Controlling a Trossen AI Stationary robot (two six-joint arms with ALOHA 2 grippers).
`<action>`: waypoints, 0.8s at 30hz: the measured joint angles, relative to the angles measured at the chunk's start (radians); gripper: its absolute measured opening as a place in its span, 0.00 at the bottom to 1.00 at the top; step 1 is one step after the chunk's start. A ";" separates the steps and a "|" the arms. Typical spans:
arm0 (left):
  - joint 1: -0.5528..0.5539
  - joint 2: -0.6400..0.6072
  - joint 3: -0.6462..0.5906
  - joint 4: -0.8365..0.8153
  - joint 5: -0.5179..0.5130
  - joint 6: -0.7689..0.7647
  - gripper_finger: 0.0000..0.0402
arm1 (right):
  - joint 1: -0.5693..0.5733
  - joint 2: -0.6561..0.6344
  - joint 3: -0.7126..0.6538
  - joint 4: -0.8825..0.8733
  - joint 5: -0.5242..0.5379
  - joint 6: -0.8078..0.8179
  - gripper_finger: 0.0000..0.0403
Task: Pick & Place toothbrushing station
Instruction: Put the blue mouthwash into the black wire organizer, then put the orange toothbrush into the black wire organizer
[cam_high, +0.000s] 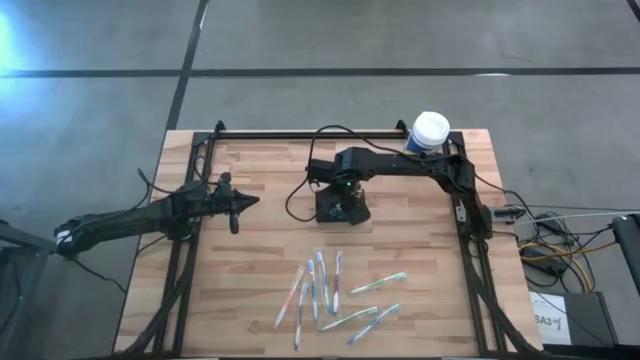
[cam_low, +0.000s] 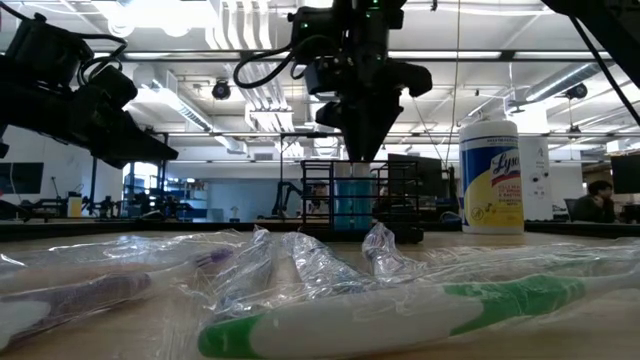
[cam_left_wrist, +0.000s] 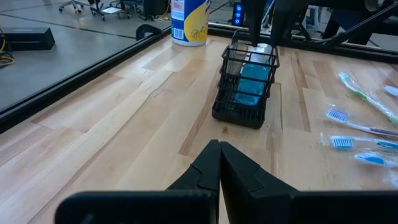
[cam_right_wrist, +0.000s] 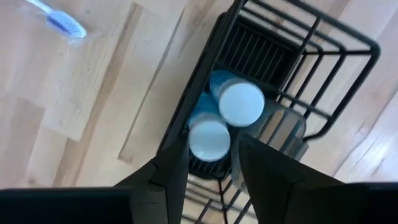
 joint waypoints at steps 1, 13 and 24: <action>0.000 0.000 0.000 0.000 0.000 0.000 0.02 | 0.000 0.000 0.007 -0.015 0.000 0.005 0.33; 0.000 0.000 0.000 0.001 0.000 0.000 0.02 | -0.008 -0.043 0.174 -0.163 -0.067 0.122 0.33; 0.000 0.000 0.000 0.002 0.000 -0.004 0.02 | -0.034 -0.543 -0.175 0.535 -0.464 0.216 0.20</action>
